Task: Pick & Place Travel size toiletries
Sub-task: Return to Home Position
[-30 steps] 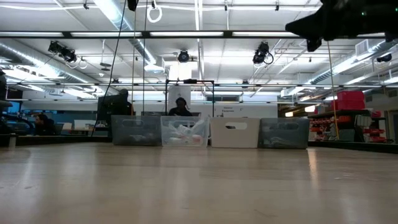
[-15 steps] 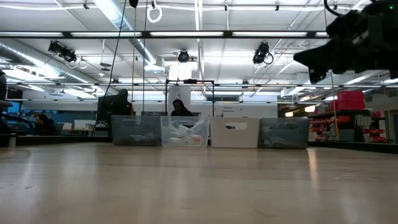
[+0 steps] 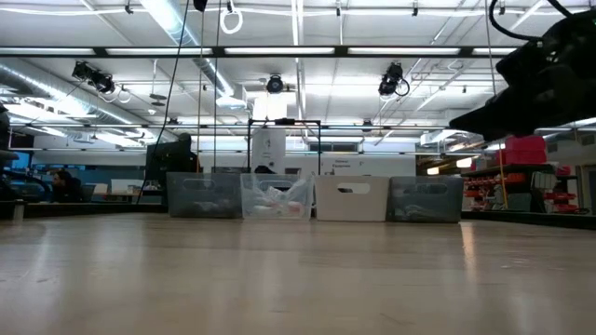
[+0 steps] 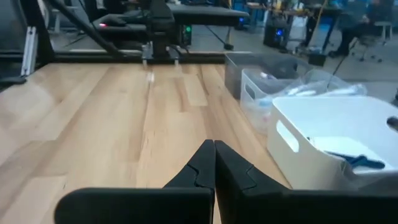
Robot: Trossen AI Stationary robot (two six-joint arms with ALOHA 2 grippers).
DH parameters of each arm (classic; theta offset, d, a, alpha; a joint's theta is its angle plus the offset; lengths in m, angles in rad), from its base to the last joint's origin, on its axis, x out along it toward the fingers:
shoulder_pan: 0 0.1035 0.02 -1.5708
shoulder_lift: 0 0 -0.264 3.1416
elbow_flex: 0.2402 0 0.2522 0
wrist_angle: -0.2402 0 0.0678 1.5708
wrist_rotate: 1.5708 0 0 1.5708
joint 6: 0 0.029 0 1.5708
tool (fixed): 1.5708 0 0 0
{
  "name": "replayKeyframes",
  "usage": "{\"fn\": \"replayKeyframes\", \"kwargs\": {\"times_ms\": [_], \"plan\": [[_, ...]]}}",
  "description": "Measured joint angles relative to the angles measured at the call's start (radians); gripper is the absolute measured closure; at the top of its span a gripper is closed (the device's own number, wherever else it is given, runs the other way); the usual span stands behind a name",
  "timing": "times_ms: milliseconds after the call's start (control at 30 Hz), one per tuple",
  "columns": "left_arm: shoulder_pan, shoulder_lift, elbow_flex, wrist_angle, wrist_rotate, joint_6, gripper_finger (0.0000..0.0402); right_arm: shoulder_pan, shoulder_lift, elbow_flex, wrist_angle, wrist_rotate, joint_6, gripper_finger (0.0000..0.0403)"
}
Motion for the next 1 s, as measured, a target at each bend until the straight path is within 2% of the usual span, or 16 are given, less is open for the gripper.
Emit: {"fn": "replayKeyframes", "kwargs": {"times_ms": [200, 433, 700, 1000], "plan": [[0.0, 0.0, 0.0, 0.0, 0.0, -0.002, 0.0359, 0.027, -0.115, 0.0, -0.124, 0.002, -0.032, 0.04], [0.0, 0.0, 0.0, 0.0, 0.0, -0.003, 0.0359, 0.075, -0.212, 0.0, -0.128, 0.045, -0.048, 0.0395], [0.0, 0.0, 0.0, 0.0, 0.0, -0.003, 0.0359, 0.149, -0.283, 0.0, -0.128, 0.045, -0.047, 0.0393], [0.0, 0.0, 0.0, 0.0, 0.0, -0.003, 0.0359, 0.153, -0.311, 0.0, -0.128, 0.045, -0.048, 0.0391]]}}
